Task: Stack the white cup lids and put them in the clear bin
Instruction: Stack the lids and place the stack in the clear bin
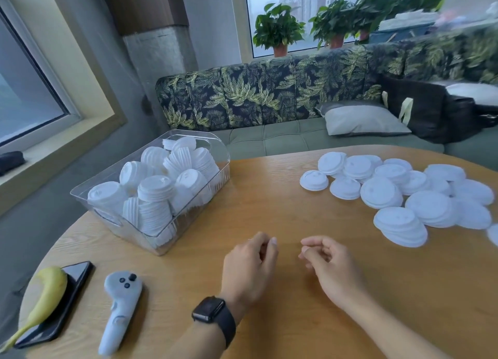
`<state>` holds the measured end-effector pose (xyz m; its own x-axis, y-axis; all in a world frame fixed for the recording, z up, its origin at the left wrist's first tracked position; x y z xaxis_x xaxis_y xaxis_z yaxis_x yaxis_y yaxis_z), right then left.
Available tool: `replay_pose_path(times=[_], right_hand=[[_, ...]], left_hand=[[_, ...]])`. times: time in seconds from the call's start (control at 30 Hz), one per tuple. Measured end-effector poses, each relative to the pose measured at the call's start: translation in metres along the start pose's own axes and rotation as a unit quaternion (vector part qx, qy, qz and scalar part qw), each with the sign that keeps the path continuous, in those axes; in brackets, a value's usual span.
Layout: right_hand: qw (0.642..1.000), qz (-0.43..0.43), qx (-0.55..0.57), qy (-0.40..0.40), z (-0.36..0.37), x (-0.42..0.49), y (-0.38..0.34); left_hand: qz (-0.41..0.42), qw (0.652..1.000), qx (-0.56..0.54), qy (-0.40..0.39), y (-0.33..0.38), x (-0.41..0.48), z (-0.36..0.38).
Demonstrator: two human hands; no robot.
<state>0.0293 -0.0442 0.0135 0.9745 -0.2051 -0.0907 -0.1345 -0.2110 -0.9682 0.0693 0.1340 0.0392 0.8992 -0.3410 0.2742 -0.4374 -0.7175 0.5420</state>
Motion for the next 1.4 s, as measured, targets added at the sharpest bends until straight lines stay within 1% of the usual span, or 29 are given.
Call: replay_pose_path(times=[0.23,0.5,0.6,0.7,0.77,0.87,1.03,1.1,1.2,1.3,1.4], right_hand=[[0.999,-0.011,-0.001,0.049,-0.050,0.002,0.019],[0.990,-0.053,-0.068,0.114,-0.112,-0.003,0.034],[0.979,-0.082,-0.109,0.152,-0.135,-0.003,0.042],[0.952,-0.119,-0.178,0.217,-0.156,-0.003,0.042],[0.941,-0.123,-0.206,0.239,-0.165,0.002,0.041],[0.932,-0.113,-0.253,0.232,-0.167,0.015,0.042],[0.914,-0.059,-0.343,0.210,-0.163,0.037,0.041],[0.907,-0.035,-0.364,0.208,-0.163,0.042,0.042],[0.901,-0.025,-0.378,0.213,-0.162,0.045,0.043],[0.904,-0.045,-0.363,0.220,-0.161,0.040,0.042],[0.907,-0.116,-0.340,0.221,-0.153,0.031,0.038]], left_hand=[[-0.048,0.994,-0.095,-0.033,0.042,0.010,0.054],[-0.052,0.989,-0.114,-0.075,0.079,0.031,0.092],[-0.050,0.990,-0.103,-0.084,0.082,0.034,0.099],[-0.043,0.992,-0.095,-0.068,0.080,0.033,0.100],[-0.033,0.994,-0.083,-0.068,0.080,0.032,0.101],[-0.022,0.994,-0.072,-0.078,0.082,0.032,0.102],[-0.018,0.995,-0.048,-0.089,0.084,0.029,0.102],[-0.015,0.995,-0.037,-0.087,0.085,0.028,0.102],[-0.016,0.996,-0.033,-0.083,0.086,0.027,0.101],[-0.020,0.996,-0.040,-0.076,0.086,0.028,0.100],[-0.023,0.997,-0.046,-0.060,0.086,0.028,0.098]])
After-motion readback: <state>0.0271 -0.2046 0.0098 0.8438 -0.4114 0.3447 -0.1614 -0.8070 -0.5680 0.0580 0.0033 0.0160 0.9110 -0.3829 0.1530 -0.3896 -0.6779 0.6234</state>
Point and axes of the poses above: each hand's wrist, its own x-axis towards the middle knuckle, its own z-axis out of the palm, y = z × x, the point moved 5 cm from there along x, towards the middle knuckle, and after that the axes turned 7 degrees about -y, right-handed, at the moved point
